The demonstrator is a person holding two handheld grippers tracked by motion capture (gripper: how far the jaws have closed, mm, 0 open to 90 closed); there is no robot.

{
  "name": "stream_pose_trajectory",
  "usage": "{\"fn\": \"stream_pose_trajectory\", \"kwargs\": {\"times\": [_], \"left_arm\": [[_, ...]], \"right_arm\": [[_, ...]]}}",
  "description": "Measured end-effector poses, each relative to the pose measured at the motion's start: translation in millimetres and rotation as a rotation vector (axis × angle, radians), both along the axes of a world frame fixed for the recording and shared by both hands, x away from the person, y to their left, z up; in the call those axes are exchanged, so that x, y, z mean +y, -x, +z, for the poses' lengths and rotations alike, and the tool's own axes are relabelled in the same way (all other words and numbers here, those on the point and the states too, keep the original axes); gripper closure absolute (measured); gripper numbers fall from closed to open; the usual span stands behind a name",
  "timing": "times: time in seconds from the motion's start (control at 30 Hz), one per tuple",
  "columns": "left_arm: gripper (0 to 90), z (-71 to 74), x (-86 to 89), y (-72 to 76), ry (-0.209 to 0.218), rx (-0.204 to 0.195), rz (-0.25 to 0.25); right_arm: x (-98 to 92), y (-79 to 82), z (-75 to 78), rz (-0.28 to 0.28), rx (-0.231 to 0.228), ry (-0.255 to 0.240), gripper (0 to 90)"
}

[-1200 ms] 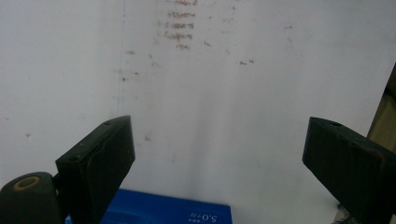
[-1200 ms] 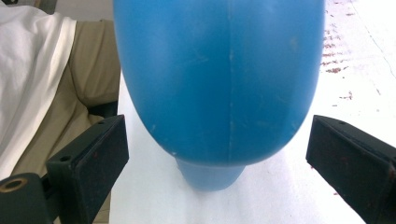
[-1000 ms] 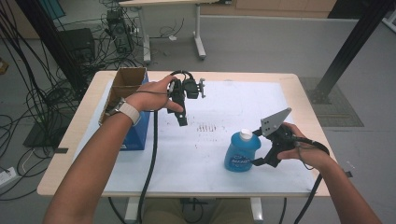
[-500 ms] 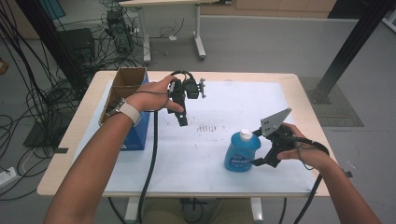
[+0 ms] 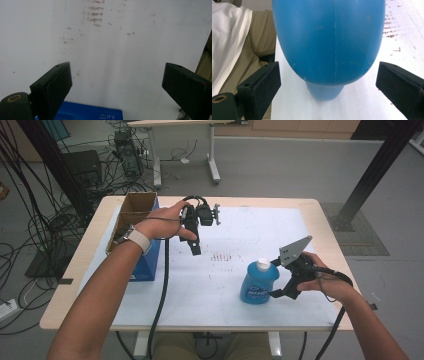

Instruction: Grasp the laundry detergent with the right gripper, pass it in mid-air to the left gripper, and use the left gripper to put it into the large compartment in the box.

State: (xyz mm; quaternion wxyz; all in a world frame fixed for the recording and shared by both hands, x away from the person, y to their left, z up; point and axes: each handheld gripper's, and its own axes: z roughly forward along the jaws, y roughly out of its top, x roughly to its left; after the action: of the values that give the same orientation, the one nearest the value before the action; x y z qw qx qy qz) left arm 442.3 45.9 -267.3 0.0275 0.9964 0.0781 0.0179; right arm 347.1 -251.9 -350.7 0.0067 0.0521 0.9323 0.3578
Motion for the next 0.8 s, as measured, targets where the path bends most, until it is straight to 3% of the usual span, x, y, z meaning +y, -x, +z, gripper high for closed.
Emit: {"fn": "stream_pose_trajectory", "kwargs": {"times": [0.8], "left_arm": [[9.6,-0.5,0.8,0.3,0.018,-0.008,0.004]], "right_arm": [[2.5,-1.2,-0.3,0.004,-0.007,-0.015,5.8]]}}
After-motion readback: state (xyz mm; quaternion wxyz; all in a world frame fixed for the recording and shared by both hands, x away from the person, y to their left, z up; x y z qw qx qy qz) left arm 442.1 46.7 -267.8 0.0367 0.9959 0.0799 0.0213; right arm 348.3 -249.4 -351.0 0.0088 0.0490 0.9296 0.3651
